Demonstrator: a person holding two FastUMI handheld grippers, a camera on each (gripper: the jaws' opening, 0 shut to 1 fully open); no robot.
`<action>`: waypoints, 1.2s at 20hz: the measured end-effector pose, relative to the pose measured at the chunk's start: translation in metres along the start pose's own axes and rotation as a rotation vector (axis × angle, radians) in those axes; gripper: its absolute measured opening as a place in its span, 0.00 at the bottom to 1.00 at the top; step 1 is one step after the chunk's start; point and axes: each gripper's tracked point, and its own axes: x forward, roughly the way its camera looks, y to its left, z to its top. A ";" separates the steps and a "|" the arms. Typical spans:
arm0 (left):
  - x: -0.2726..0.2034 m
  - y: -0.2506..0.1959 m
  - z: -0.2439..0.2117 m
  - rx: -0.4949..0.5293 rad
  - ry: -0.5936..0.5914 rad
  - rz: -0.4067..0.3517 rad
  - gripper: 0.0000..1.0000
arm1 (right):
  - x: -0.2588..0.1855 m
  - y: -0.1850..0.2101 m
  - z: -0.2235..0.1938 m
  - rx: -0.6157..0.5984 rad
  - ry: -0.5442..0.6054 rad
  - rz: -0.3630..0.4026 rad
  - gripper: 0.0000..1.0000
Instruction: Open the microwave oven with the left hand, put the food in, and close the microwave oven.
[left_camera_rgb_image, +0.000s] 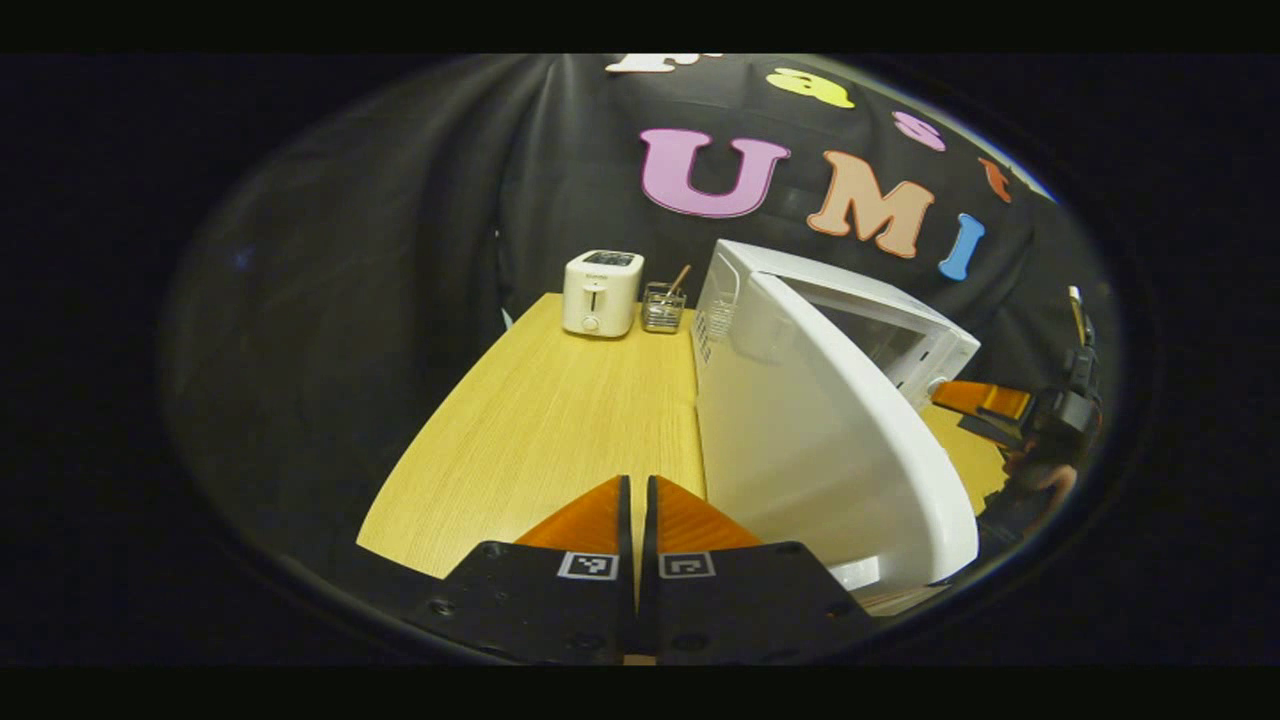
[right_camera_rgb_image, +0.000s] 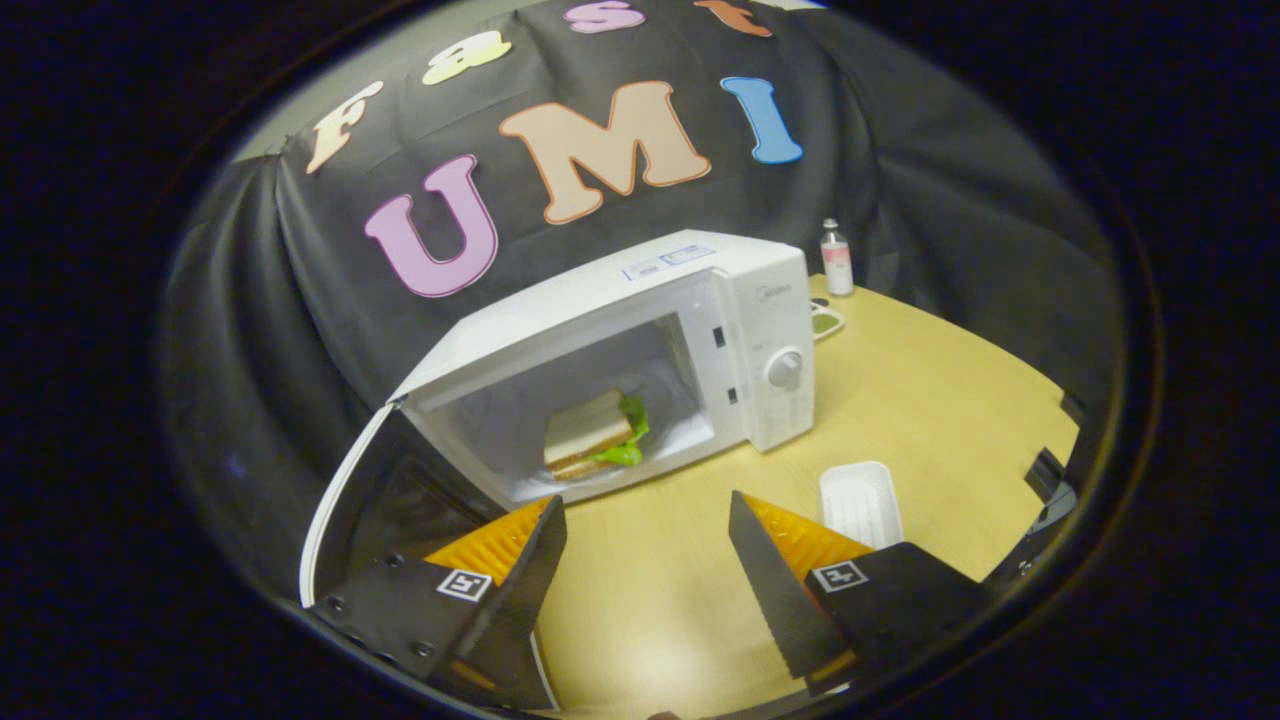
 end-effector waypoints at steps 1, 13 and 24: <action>0.001 -0.003 0.001 0.008 -0.002 -0.011 0.01 | -0.012 -0.009 -0.006 -0.005 0.012 -0.018 1.00; 0.009 -0.053 -0.010 0.069 0.046 -0.131 0.01 | -0.090 -0.073 0.001 -0.064 -0.068 -0.159 1.00; 0.022 -0.143 -0.016 0.101 0.071 -0.139 0.01 | -0.094 -0.145 0.053 -0.074 -0.127 -0.186 0.92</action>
